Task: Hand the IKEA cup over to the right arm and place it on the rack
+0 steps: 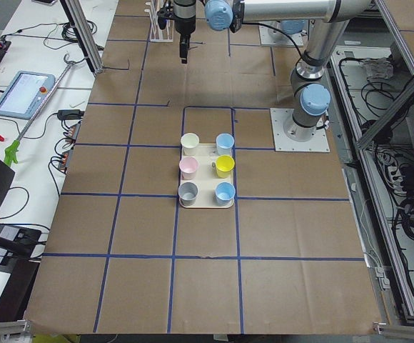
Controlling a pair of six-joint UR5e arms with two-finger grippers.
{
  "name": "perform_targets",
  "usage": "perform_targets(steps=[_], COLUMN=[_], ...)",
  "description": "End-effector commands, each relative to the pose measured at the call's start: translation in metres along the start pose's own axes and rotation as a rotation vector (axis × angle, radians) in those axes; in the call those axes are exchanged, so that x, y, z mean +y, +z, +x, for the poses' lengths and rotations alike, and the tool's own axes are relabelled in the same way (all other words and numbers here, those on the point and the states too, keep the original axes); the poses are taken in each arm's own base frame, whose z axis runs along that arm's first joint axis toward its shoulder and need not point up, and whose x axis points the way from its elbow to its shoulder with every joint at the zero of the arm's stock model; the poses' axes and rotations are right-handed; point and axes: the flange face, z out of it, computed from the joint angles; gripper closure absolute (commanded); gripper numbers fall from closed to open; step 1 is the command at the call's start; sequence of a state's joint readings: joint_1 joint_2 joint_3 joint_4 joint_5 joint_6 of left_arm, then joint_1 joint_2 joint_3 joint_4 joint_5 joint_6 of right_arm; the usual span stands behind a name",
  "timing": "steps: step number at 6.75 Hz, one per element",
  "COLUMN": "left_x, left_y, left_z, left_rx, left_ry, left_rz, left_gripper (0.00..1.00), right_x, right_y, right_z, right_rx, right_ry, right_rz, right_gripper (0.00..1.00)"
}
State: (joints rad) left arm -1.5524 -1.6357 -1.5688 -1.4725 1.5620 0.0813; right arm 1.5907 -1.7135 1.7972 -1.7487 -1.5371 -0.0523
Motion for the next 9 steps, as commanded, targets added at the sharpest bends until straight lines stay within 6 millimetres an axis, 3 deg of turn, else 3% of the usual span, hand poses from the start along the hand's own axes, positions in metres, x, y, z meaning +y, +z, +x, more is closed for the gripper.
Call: perform_targets(steps=[1, 6, 8, 9], left_x=[0.000, 0.000, -0.001, -0.004], left_y=[-0.001, -0.002, -0.001, 0.001], left_z=[0.000, 0.000, -0.005, -0.017], left_rx=[0.000, -0.005, -0.011, -0.009], left_ry=[0.000, 0.005, 0.000, -0.008], left_rz=[0.003, 0.006, 0.007, 0.005], left_gripper=[0.00, 0.00, 0.00, 0.00], right_x=[-0.001, -0.001, -0.001, -0.001], right_y=[0.000, 0.002, 0.002, 0.002], right_z=[0.000, 0.000, 0.001, 0.001], right_rx=[0.000, 0.001, 0.004, 0.009], right_ry=[0.000, 0.000, 0.002, 0.002], right_rz=[-0.001, -0.004, -0.004, -0.004], right_gripper=[0.00, 0.00, 0.00, 0.00])
